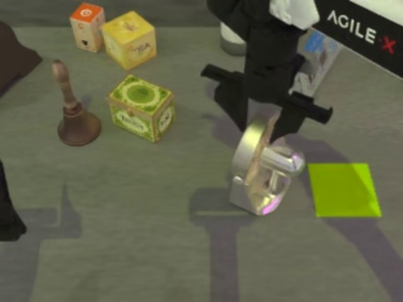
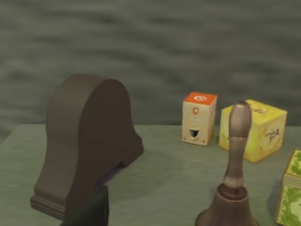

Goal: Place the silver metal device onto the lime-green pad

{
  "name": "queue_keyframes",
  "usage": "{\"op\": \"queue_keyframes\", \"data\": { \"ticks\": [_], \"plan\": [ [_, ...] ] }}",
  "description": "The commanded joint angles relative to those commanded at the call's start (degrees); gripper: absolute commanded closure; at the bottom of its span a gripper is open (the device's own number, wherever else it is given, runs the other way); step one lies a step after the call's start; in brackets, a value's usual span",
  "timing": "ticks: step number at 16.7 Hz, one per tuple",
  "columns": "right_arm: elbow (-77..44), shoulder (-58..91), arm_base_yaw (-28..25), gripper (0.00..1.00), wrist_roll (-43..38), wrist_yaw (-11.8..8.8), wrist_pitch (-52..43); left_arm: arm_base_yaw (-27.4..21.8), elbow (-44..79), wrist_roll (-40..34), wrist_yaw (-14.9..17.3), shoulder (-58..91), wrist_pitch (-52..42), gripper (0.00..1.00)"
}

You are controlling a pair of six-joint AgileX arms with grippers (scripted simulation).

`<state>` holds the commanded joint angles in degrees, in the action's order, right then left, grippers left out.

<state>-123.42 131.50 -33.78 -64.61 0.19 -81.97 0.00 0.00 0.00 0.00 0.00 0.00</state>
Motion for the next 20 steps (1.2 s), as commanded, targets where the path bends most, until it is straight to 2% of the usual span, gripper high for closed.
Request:
{"op": "queue_keyframes", "data": {
  "ticks": [4,5,15,20],
  "plan": [
    [0.0,0.0,0.0,0.98,0.0,0.0,0.0,0.0,0.0,0.0,0.0,0.0,0.0,0.00],
    [0.0,0.0,0.0,1.00,0.0,0.0,0.0,0.0,0.0,0.0,0.0,0.0,0.0,0.00],
    [-0.9,0.1,0.1,1.00,-0.1,0.0,-0.9,0.0,0.0,0.0,0.0,0.0,0.0,0.00],
    [-13.1,2.9,-0.1,1.00,-0.3,0.0,-9.5,0.0,0.0,0.0,0.0,0.0,0.0,0.00]
  ]
}}
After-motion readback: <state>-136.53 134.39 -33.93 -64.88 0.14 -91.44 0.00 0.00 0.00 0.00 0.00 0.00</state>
